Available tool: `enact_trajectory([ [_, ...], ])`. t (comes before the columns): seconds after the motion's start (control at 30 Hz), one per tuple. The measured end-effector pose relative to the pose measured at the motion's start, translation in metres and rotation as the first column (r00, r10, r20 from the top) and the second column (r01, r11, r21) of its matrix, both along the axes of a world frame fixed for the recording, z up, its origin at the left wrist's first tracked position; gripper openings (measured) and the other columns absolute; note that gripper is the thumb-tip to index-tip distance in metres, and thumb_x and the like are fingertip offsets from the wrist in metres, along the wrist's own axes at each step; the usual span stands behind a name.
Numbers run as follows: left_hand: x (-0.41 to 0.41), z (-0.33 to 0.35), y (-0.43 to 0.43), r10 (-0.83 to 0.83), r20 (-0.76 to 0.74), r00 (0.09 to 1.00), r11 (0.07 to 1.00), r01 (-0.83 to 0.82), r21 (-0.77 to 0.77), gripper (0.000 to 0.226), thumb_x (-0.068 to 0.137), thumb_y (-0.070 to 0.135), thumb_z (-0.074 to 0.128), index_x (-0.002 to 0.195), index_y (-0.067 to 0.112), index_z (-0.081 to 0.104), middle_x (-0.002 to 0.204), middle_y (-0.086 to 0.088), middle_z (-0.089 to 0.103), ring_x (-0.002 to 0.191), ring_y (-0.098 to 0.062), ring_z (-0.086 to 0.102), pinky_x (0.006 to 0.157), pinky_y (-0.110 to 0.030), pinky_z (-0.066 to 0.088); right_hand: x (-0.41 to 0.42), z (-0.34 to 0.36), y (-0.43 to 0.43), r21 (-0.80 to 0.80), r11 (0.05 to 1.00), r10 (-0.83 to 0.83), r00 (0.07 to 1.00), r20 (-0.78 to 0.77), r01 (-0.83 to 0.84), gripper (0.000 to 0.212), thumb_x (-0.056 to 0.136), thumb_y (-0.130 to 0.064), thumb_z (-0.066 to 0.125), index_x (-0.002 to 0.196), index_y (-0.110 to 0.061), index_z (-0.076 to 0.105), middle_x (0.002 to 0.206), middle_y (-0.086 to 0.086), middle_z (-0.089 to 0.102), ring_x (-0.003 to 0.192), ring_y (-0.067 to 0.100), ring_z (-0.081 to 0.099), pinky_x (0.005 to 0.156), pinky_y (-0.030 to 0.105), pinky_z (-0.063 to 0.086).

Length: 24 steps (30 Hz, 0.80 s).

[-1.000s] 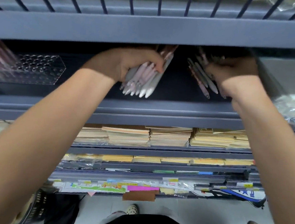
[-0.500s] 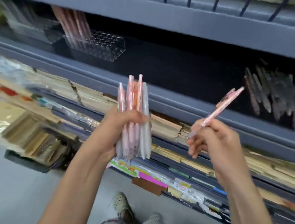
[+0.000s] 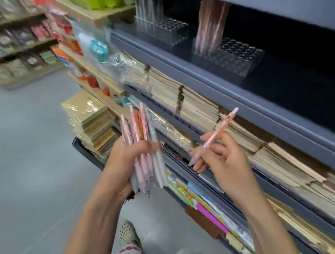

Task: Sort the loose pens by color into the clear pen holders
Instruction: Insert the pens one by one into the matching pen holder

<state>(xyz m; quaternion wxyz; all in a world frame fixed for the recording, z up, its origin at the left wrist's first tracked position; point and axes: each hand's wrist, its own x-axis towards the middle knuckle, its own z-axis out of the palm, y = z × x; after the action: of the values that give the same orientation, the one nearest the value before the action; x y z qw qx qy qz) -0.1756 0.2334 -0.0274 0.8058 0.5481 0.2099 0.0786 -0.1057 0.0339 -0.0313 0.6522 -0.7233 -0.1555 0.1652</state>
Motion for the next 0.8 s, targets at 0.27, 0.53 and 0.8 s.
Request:
enact_trajectory([
  [0.27, 0.031, -0.006, 0.140, 0.014, 0.008, 1.000, 0.999, -0.013, -0.041, 0.052, 0.061, 0.006, 0.072, 0.110, -0.003, 0.059, 0.076, -0.012, 0.072, 0.070, -0.028, 0.073, 0.060, -0.033, 0.059, 0.018, 0.001, 0.146, 0.063, 0.996, -0.068, 0.996, 0.049, 0.065, 0.013, 0.099, -0.016, 0.053, 0.097, -0.020, 0.064, 0.079, 0.006, 0.073, 0.071, 0.019, 0.069, 0.065, 0.022, 0.055],
  [0.53, 0.088, -0.002, 0.204, -0.169, 0.010, 0.986, 0.983, 0.169, -0.077, 0.058, 0.052, 0.014, 0.078, 0.107, 0.001, 0.063, 0.081, -0.019, 0.069, 0.073, -0.031, 0.070, 0.063, -0.037, 0.059, 0.051, 0.012, 0.199, 0.077, 0.942, -0.332, 0.940, 0.075, 0.326, 0.025, 0.098, -0.011, 0.053, 0.109, -0.033, 0.059, 0.088, 0.002, 0.074, 0.072, 0.016, 0.069, 0.066, 0.021, 0.055],
  [0.8, 0.162, 0.008, 0.204, -0.372, -0.012, 0.928, 0.927, 0.371, -0.051, 0.046, 0.057, 0.014, 0.079, 0.101, 0.009, 0.065, 0.083, -0.016, 0.073, 0.076, -0.029, 0.074, 0.062, -0.031, 0.058, 0.099, 0.039, 0.177, 0.148, 0.792, -0.610, 0.775, 0.166, 0.592, 0.024, 0.094, -0.013, 0.043, 0.109, -0.030, 0.053, 0.084, 0.008, 0.072, 0.064, 0.017, 0.060, 0.056, 0.021, 0.049],
])
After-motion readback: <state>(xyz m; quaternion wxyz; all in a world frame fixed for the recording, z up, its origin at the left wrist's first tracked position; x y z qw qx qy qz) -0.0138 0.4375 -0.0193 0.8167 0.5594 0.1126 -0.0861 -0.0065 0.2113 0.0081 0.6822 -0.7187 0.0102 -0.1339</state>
